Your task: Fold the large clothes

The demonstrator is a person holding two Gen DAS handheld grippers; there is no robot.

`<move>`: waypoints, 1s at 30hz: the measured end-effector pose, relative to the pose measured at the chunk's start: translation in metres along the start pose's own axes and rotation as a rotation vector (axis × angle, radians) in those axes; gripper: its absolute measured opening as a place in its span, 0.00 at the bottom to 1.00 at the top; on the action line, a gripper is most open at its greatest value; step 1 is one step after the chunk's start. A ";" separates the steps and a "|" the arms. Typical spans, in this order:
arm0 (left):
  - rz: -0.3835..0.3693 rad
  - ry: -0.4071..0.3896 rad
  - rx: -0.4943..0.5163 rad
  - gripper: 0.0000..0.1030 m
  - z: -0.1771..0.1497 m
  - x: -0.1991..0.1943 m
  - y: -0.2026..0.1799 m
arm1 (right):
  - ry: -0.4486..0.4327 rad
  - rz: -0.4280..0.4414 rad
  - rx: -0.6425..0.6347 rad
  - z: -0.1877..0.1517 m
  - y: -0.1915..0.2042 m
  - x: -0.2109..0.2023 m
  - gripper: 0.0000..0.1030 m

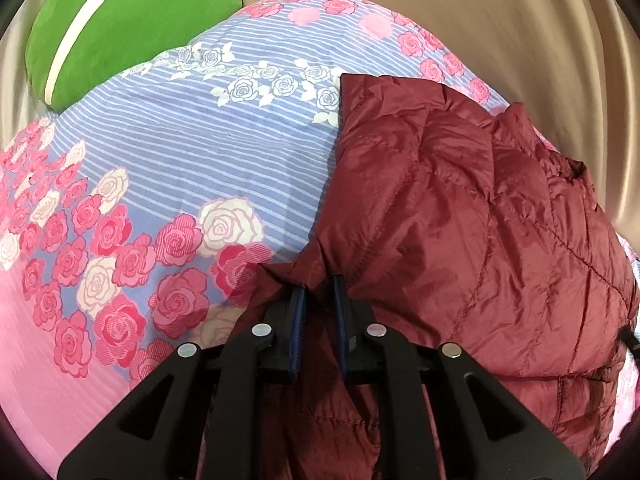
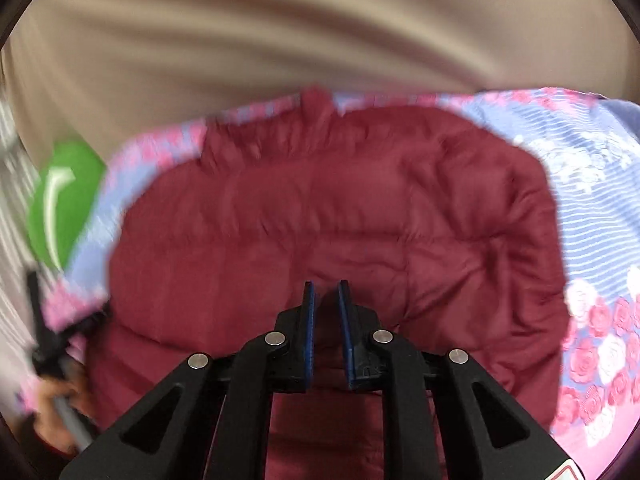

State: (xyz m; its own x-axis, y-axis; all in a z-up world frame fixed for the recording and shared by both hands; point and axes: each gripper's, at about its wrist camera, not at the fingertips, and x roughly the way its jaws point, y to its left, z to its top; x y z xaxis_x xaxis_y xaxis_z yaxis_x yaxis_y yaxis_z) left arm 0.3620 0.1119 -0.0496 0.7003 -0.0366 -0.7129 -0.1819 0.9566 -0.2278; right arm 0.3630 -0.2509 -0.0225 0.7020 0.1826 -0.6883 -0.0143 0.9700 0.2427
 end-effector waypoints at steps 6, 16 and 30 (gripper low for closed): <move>-0.006 0.002 -0.002 0.12 0.001 0.003 0.002 | -0.011 -0.039 0.176 -0.010 -0.061 0.001 0.00; -0.145 0.017 -0.064 0.49 -0.012 -0.032 0.033 | -0.068 -0.133 0.208 -0.092 -0.119 -0.136 0.43; -0.193 0.246 0.096 0.84 -0.150 -0.176 0.125 | 0.084 0.019 0.305 -0.269 -0.121 -0.233 0.75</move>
State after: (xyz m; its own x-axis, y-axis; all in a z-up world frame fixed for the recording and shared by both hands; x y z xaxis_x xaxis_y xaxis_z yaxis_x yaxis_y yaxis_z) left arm 0.1124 0.1946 -0.0523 0.5256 -0.2777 -0.8041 0.0119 0.9475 -0.3194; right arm 0.0098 -0.3680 -0.0751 0.6421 0.2254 -0.7327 0.1964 0.8755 0.4414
